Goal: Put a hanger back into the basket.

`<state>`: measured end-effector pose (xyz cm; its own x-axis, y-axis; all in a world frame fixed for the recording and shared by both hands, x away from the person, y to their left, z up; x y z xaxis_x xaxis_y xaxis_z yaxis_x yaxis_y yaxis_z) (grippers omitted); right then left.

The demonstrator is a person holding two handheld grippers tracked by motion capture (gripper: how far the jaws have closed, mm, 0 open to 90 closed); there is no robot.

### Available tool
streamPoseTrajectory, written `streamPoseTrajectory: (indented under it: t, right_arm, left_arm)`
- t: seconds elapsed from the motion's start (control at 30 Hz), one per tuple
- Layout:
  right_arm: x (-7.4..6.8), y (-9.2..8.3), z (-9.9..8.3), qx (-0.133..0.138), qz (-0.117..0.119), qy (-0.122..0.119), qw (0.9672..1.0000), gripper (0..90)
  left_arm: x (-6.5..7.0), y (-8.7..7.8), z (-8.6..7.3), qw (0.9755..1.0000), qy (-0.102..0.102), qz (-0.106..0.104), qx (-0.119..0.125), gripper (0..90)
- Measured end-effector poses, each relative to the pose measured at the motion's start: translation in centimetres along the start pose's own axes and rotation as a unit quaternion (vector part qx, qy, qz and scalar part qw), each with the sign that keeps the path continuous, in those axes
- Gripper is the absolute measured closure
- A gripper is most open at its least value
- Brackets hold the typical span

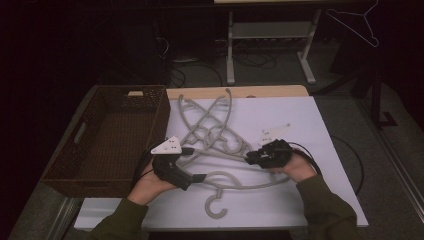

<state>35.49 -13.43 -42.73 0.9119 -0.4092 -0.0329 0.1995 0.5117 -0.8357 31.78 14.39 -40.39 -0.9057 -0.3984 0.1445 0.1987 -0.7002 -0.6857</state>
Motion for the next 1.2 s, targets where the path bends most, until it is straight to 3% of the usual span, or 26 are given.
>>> streamPoseTrajectory:
  t: [0.1,0.23,0.3,0.33,0.37,0.4,0.5,0.63,0.83,1.0,1.13,1.2]
  right_arm:
    - [-1.6,-1.4,-2.3,-0.007,-0.005,0.035,0.9993,86.8]
    - [-2.7,-3.0,-5.6,-0.016,-0.014,0.060,0.9980,89.6]
    - [-3.0,-3.2,-6.4,-0.023,-0.014,0.067,0.9974,89.6]
    - [-3.6,-3.2,-7.8,-0.036,-0.014,0.080,0.9961,89.6]
    - [-3.6,-3.2,-7.8,-0.036,-0.014,0.080,0.9961,89.6]
    - [-3.9,-3.1,-9.2,-0.053,-0.015,0.089,0.9945,89.6]
    - [-3.9,-3.1,-10.2,-0.065,-0.019,0.100,0.9927,89.7]
    - [-2.4,-2.6,-11.2,-0.089,-0.046,0.117,0.9880,89.8]
    - [-0.6,-2.4,-11.1,-0.087,-0.073,0.132,0.9847,89.8]
    - [1.9,-2.3,-10.2,-0.078,-0.096,0.154,0.9803,89.8]
    - [2.3,-2.6,-10.3,-0.068,-0.097,0.155,0.9809,89.8]
    - [2.1,-3.0,-10.5,-0.055,-0.089,0.159,0.9817,88.3]
  left_arm:
    - [-0.1,0.0,-0.1,1.0000,-0.002,0.001,0.001,0.0]
    - [-0.1,0.1,-0.2,1.0000,-0.004,0.002,-0.002,0.0]
    - [-0.1,0.1,-0.2,1.0000,-0.004,0.001,-0.002,0.0]
    - [-0.1,0.2,-0.2,1.0000,-0.005,0.001,-0.001,0.0]
    - [-0.1,0.2,-0.2,1.0000,-0.005,0.001,-0.001,0.0]
    - [-0.1,0.1,-0.2,1.0000,-0.005,0.002,-0.004,0.0]
    - [-0.2,0.2,-0.3,1.0000,-0.009,0.001,-0.001,0.0]
    - [-0.2,0.3,-0.4,0.9999,-0.011,0.003,-0.003,0.0]
    - [-0.3,0.4,-0.5,0.9999,-0.010,0.005,-0.007,0.0]
    - [-0.3,0.7,-0.7,0.9996,0.005,0.017,-0.024,0.0]
    - [-0.3,0.9,-0.7,0.9990,0.010,0.026,-0.035,0.0]
    - [-0.4,1.2,-0.9,0.9978,0.023,0.035,-0.052,1.6]
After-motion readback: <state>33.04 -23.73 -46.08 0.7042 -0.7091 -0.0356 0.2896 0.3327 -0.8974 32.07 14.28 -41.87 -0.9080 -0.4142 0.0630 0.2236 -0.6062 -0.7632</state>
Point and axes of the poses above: each handheld gripper's, and its own axes: y roughly forward along the jaws, z roughly out of its top, x roughly to its right, the point moved 4 cm from there along y, roughly forward along the jaws, and after that the axes turned 13 degrees about -x, right-handed, at the moved point
